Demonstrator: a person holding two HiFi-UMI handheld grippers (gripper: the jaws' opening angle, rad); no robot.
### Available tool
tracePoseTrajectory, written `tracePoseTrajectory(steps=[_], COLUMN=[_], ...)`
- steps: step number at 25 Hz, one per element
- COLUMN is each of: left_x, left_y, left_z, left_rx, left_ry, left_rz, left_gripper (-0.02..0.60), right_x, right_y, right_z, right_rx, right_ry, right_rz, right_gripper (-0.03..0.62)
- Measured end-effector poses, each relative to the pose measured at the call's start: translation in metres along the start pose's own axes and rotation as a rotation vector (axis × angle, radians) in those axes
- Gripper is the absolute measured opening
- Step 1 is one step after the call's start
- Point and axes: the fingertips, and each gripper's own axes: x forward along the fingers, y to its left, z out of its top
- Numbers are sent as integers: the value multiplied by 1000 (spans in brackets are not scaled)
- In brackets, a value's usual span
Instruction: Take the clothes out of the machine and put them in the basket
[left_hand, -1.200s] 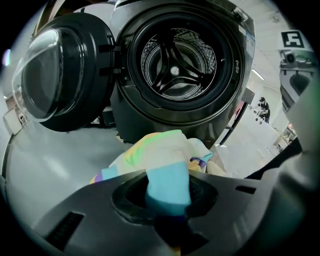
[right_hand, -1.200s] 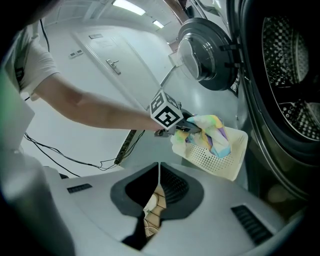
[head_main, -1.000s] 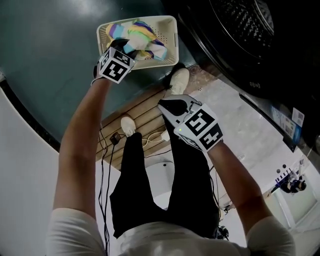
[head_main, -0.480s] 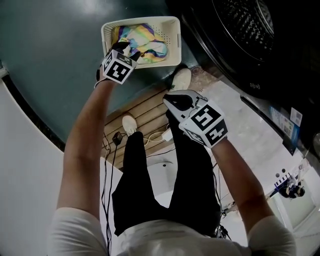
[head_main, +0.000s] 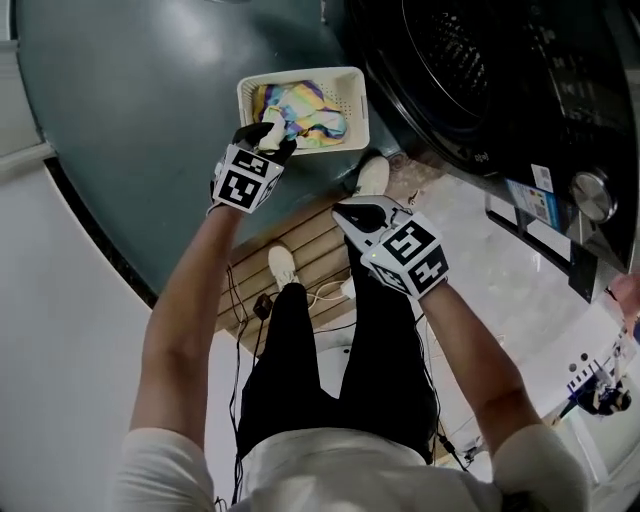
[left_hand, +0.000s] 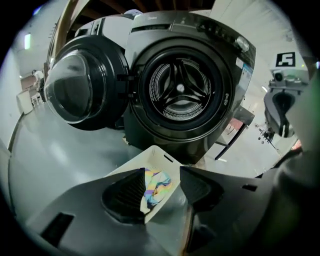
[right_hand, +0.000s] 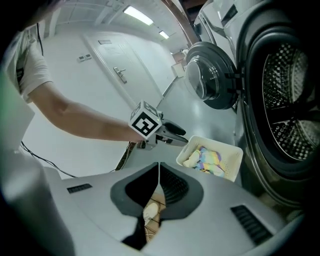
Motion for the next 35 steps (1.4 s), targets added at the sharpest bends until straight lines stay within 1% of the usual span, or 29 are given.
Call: tracePoseTrajectory(steps=[3,5,9,11,14,17,20,25,27,29,32,35], left_x=[-45,-75,-132,-161,-205,-249,-292,-357,-381,-401,-423,-439], left_y=[-21,-37,-63,-76,-96,-120,-147,-181,-197,-211,-227,-241], left_z=[16,24,42,51,69,84,96,102,101,101,98,91], left_rx=[-22,-14,6,13,22,18,31,34,46,38,1,-6], left_ry=[-48,-74,-110,-128,-176,-222,-260,-315,-336,-356,-363,-358], left_rz=[-16,-29,-48,-49,-56,-64,-79,-92,-101,-115,-130,-140], left_gripper=[206,197,180,160,153,119,81,38,33,25,0,-2], right_x=[-14,-25,-50,-64,-86,-109,-131,-158,-169,-180,-197,-213], right_y=[25,40,66,79,98,121,145,185,200,212,227,241], right_z=[8,14,29,33,41,49,58,63,62,62,62,56], right_rx=[55,75,62,52,33,9,-9,-47,-54,-56,-66,-74], right_ry=[-41,-70,-119,-133,-151,-181,-224,-256,-272,-295,-329,-371], right_rz=[25,27,-7,-17,-34,-54,-69,-77,-84,-97,-115,-131], right_gripper=[11,11,11,11,9,9,9,9,9,9,9,9])
